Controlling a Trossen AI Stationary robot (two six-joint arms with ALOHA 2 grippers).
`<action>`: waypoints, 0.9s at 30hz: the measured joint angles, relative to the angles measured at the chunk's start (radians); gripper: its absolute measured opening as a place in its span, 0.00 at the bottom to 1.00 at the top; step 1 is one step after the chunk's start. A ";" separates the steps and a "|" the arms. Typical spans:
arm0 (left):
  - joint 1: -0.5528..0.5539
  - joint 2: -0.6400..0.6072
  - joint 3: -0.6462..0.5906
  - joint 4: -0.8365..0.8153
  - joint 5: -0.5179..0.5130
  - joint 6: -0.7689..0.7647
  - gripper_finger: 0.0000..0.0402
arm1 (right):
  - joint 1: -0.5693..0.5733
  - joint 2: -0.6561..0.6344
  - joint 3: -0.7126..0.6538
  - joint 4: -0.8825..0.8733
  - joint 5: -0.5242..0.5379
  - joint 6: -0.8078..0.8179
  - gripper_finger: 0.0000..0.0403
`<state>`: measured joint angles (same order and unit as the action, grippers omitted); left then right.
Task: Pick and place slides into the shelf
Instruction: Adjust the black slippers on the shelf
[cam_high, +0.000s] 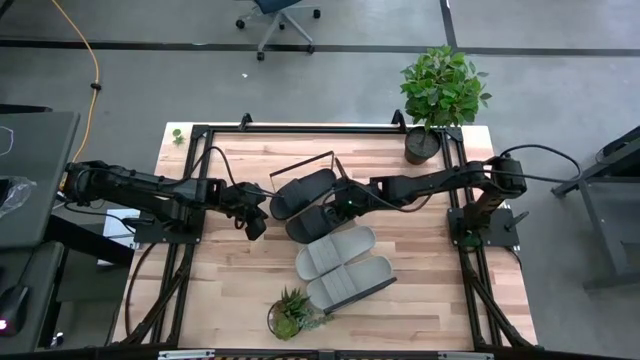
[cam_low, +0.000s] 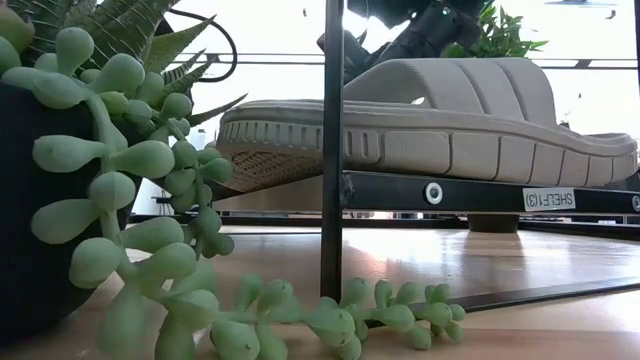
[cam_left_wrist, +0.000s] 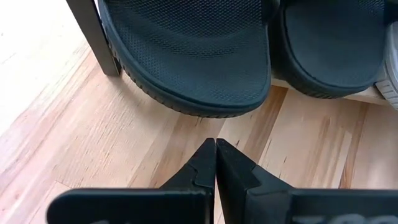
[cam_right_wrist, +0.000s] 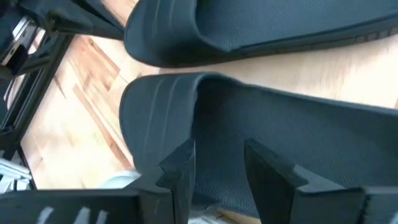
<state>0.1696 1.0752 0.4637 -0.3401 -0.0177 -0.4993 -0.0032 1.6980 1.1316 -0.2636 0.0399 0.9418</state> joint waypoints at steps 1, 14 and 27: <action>0.000 0.000 0.000 0.000 0.000 0.001 0.00 | 0.000 0.000 0.000 0.000 0.000 0.000 0.32; 0.000 0.000 0.000 0.000 0.000 0.005 0.00 | 0.000 0.000 0.000 -0.002 0.020 0.019 0.32; 0.000 0.000 0.000 0.000 -0.001 0.005 0.00 | 0.007 -0.001 0.000 -0.002 0.042 -0.005 0.32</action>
<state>0.1697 1.0752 0.4637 -0.3401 -0.0188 -0.4946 0.0035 1.6970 1.1316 -0.2654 0.0822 0.9367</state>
